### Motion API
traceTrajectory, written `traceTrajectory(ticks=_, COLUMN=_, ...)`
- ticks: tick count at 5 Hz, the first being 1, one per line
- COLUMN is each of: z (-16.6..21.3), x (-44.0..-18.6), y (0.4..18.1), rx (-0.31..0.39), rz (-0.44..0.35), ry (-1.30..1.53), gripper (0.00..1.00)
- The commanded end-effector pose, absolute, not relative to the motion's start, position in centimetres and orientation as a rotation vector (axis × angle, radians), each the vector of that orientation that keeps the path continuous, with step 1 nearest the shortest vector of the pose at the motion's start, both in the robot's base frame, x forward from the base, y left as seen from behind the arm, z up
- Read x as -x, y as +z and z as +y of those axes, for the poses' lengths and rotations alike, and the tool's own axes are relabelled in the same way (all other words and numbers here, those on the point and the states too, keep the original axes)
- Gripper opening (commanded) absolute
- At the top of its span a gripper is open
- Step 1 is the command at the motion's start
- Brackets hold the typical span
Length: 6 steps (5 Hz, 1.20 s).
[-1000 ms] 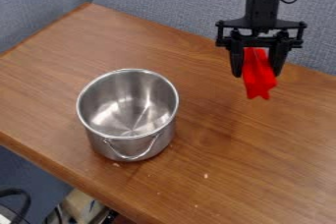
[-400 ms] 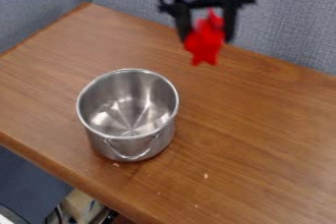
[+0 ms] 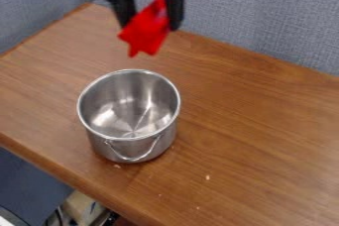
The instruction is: Put the red object in the metal pot
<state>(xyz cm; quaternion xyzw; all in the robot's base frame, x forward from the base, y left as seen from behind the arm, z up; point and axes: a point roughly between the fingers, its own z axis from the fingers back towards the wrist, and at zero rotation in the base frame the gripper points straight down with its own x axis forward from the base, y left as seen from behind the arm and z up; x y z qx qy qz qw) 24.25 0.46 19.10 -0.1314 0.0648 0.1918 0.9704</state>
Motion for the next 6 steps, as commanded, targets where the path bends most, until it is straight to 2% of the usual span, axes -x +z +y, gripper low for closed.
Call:
traceTrajectory(ticks=1, z=1.3, x=-21.8, y=19.1, rx=0.250, rz=0.101, ry=0.388, gripper=0.00)
traceTrajectory(ticks=3, z=1.4, x=-19.7, y=15.7, rx=0.195, rz=0.135, ry=0.420, gripper=0.00)
traceTrajectory(ticks=4, z=1.1, x=-19.4, y=13.9, rx=0.196, rz=0.110, ry=0.460, gripper=0.00)
traceTrajectory(ticks=6, z=1.1, x=-18.2, y=12.6, rx=0.172, rz=0.117, ry=0.445, gripper=0.00)
